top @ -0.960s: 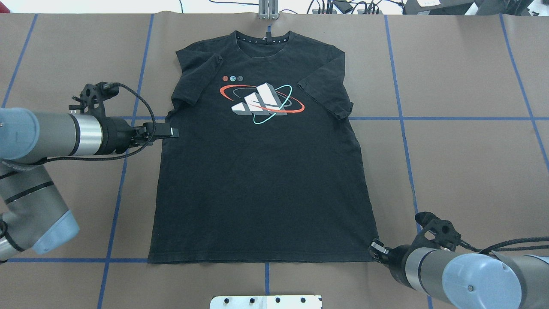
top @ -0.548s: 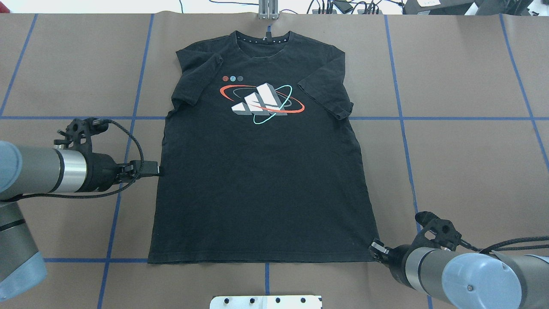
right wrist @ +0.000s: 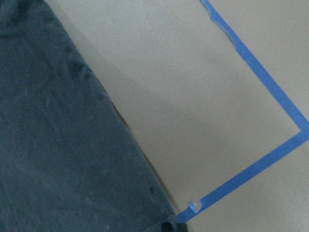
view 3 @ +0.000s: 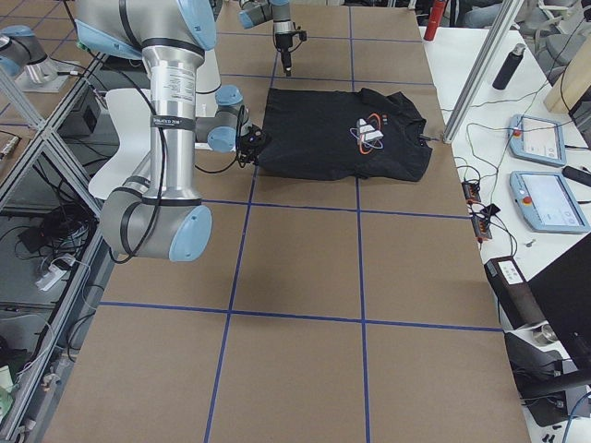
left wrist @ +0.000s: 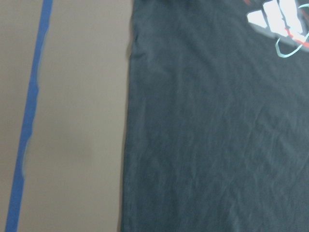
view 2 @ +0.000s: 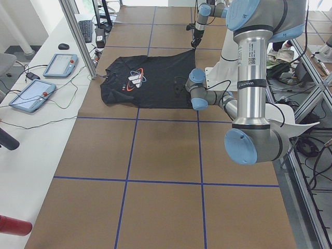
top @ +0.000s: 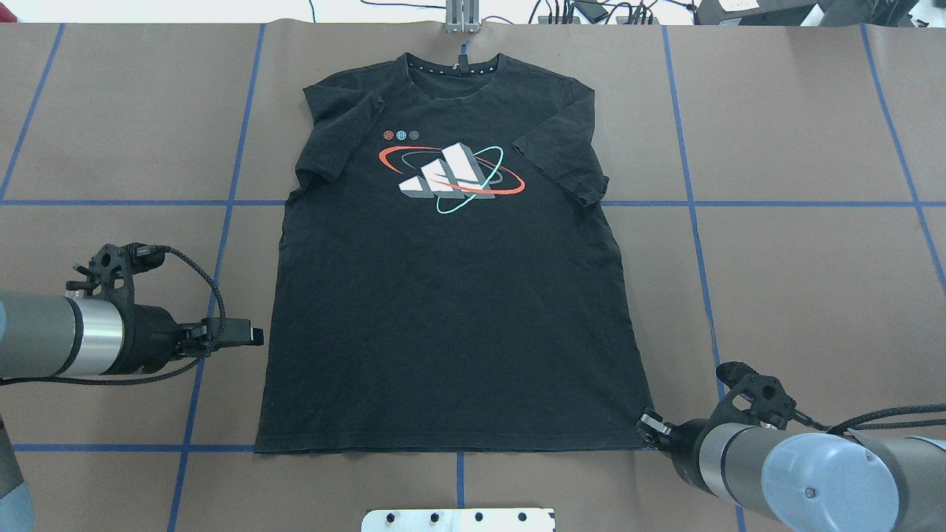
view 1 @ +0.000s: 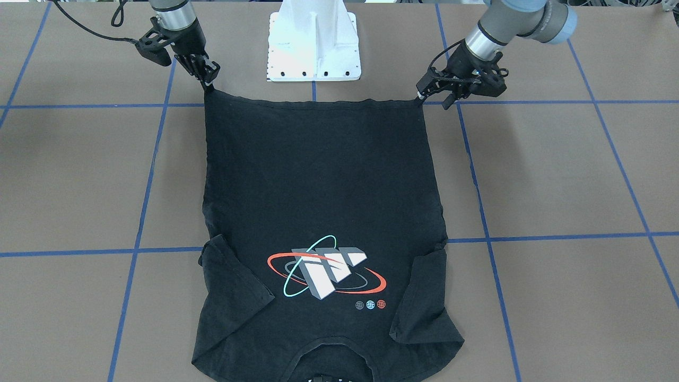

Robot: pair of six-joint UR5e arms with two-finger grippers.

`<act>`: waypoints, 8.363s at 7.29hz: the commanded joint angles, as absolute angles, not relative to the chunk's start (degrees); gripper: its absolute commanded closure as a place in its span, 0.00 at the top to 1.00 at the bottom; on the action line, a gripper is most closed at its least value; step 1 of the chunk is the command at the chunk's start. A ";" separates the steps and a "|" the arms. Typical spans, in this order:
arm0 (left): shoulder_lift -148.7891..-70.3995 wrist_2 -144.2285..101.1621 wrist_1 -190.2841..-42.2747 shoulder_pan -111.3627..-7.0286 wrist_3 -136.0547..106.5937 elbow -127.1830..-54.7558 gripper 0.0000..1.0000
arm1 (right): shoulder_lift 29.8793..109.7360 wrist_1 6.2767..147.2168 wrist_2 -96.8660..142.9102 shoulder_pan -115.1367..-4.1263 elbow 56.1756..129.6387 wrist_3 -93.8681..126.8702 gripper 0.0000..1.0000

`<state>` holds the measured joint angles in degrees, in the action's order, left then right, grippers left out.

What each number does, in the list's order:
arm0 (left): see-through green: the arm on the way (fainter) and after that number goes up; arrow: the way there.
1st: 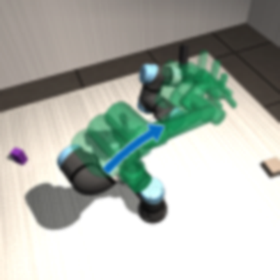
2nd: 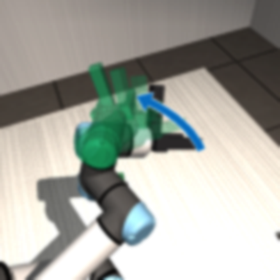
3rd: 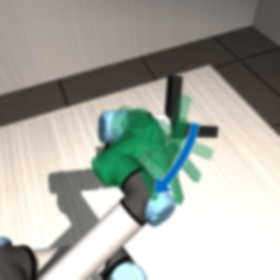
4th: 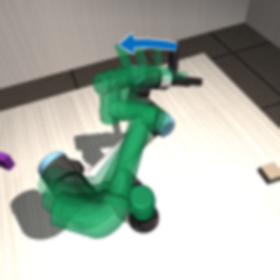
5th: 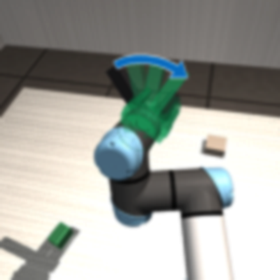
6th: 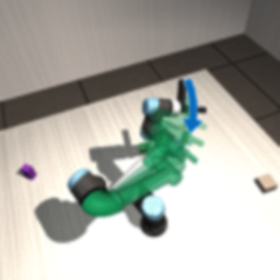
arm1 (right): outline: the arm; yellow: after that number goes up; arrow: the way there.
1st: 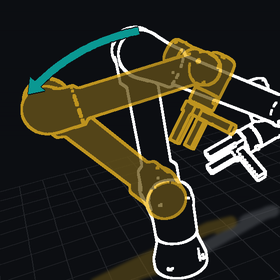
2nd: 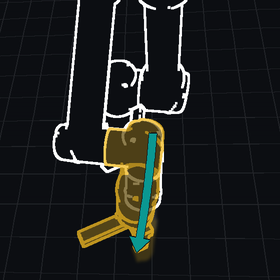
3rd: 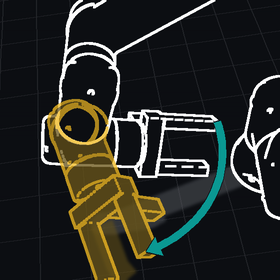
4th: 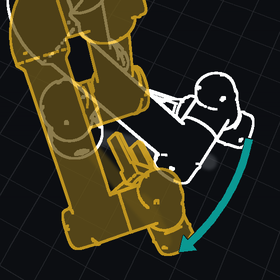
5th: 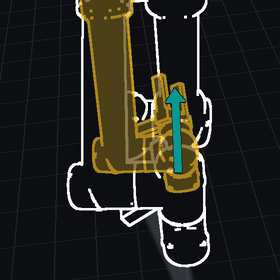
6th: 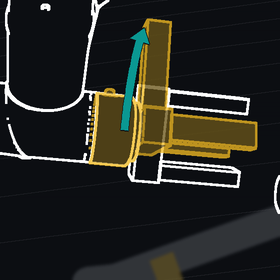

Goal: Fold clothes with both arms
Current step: 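Move the left gripper down the shirt side to the hem corner nearest it, then grasp both hem corners and lift them toward the collar, then carry the held hem with both grippers over the shirt to the collar, then release the hem and move the right gripper to the folded side edge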

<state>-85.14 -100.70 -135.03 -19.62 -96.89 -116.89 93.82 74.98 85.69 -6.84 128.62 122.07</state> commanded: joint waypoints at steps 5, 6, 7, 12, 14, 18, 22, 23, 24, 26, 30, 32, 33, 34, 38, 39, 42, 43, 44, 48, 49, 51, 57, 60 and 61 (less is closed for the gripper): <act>-84.90 -92.11 -134.91 -8.96 -107.67 -113.82 0.76 | 93.78 74.97 85.69 -7.21 128.85 122.08 0.00; -84.90 -92.11 -134.83 -8.96 -107.75 -113.99 0.75 | 93.78 74.97 85.69 -7.21 128.85 122.08 0.00; -84.90 -92.11 -134.65 -8.96 -107.84 -114.08 0.71 | 93.78 74.97 85.69 -7.29 128.85 122.08 0.00; -84.64 -92.20 -133.33 -9.66 -108.02 -114.87 0.06 | 93.87 74.97 85.69 -7.91 128.93 122.08 0.00; -83.59 -92.20 -133.24 -9.93 -107.93 -115.74 0.00 | 93.78 74.97 85.69 -8.09 128.85 122.08 0.00; -80.07 -92.81 -133.24 -9.84 -108.02 -125.91 0.00 | 97.70 75.49 85.87 -8.88 134.61 121.99 0.00; -76.91 -92.90 -133.07 -10.19 -111.87 -137.52 0.00 | 100.11 83.92 92.11 -8.70 144.75 122.08 0.00; -77.77 -92.90 -132.46 -11.41 -111.80 -137.03 0.00 | 99.76 83.94 92.11 -9.40 144.67 121.99 0.00; -78.57 -93.07 -129.58 -13.60 -109.36 -136.24 0.00 | 99.32 84.02 92.02 -10.71 144.06 121.64 0.00; -90.82 -99.99 -122.20 -25.34 -101.98 -129.16 0.00 | 88.93 91.52 91.85 -17.28 138.47 113.86 0.00; -98.60 -104.76 -122.52 -41.45 -85.65 -112.10 0.00 | 67.35 102.83 105.52 -42.04 119.83 95.16 0.00; -101.75 -104.85 -122.70 -44.02 -83.24 -107.51 0.00 | 61.91 102.13 106.52 -47.18 110.36 90.37 0.00; -105.00 -104.77 -122.78 -44.12 -83.23 -103.92 0.00 | 59.79 101.95 106.44 -47.81 106.21 88.61 0.00; -110.60 -104.77 -122.87 -45.25 -82.88 -97.71 0.00 | 57.07 101.87 106.44 -48.77 102.17 87.90 0.00; -118.47 -104.68 -124.90 -51.59 -77.00 -86.66 0.00 | 51.15 86.35 106.08 -51.76 82.99 83.33 0.00; -118.74 -104.68 -125.07 -51.59 -76.99 -86.40 0.00 | 50.72 86.05 106.00 -51.68 81.75 83.32 0.00; -124.51 -104.42 -125.59 -51.59 -77.08 -77.13 0.00 | 46.25 84.04 104.60 -50.81 73.51 83.14 0.00; -125.76 -104.15 -127.25 -51.50 -77.08 -73.86 0.00 | 46.23 81.07 103.98 -50.28 71.13 83.14 0.00; -125.86 -103.98 -129.61 -51.50 -77.08 -71.74 0.00 | 46.14 78.77 103.80 -49.93 70.23 83.41 0.00; -126.91 -103.97 -132.88 -51.42 -77.08 -67.25 0.35 | 45.09 78.40 101.60 -49.48 68.56 83.14 0.42; -126.91 -103.97 -133.24 -51.50 -77.08 -67.15 0.37 | 43.61 78.40 101.60 -49.40 67.68 83.41 0.46; -126.83 -104.06 -133.68 -51.59 -77.08 -67.24 0.40 | 42.72 78.31 101.60 -49.39 67.59 83.76 0.48; -126.21 -104.06 -135.35 -51.59 -76.99 -67.50 0.40 | 66.42 77.70 97.58 -37.12 100.61 99.73 0.61; -126.21 -103.80 -135.18 -51.59 -76.99 -67.59 0.40 | 67.76 77.78 89.74 -31.73 101.43 101.25 0.59; -126.21 -103.80 -135.18 -51.59 -76.99 -67.59 0.40 | 68.63 77.70 89.74 -31.55 101.69 101.34 0.59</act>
